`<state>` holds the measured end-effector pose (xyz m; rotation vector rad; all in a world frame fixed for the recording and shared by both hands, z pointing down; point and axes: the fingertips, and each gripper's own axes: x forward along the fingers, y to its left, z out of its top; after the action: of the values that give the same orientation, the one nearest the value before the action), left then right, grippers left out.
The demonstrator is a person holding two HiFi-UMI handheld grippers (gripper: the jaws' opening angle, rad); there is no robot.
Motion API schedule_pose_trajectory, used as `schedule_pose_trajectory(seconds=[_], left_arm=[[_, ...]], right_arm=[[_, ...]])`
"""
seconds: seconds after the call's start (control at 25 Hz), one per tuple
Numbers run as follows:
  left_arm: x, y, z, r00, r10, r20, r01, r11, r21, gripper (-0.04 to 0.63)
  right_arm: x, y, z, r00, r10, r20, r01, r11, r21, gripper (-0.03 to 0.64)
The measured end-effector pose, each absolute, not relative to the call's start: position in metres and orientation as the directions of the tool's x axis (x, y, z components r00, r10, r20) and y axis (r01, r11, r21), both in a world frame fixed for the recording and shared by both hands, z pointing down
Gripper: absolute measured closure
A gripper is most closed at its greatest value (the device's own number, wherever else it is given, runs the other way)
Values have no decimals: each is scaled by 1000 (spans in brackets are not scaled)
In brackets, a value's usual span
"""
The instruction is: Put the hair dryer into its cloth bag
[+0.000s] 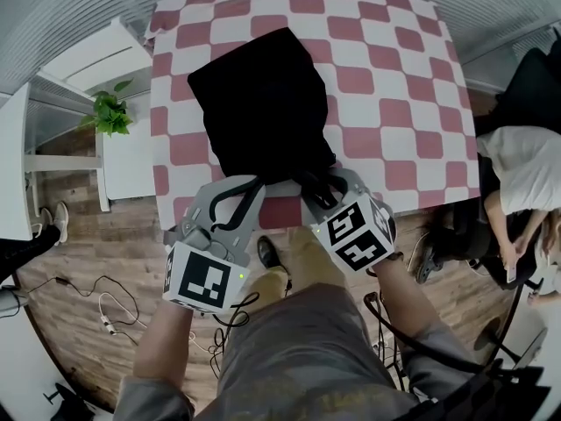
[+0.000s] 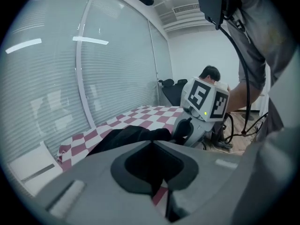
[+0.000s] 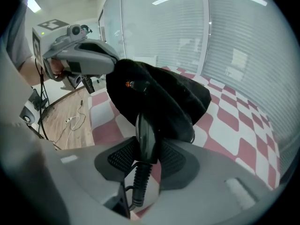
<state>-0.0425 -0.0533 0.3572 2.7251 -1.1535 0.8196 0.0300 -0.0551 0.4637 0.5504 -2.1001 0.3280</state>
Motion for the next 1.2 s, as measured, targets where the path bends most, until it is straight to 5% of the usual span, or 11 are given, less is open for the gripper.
schedule_pose_trajectory(seconds=[0.36,1.2], left_arm=[[-38,-52,341,602,-636,483,-659,-737,-150,583],[-44,-68,365,548,-640,538,-689,-710,-144,583]], right_arm=[[17,-56,430,-539,-186,822,-524,838,-154,451],[-20,-91,432,-560,-207,802,-494,861,-122,451]])
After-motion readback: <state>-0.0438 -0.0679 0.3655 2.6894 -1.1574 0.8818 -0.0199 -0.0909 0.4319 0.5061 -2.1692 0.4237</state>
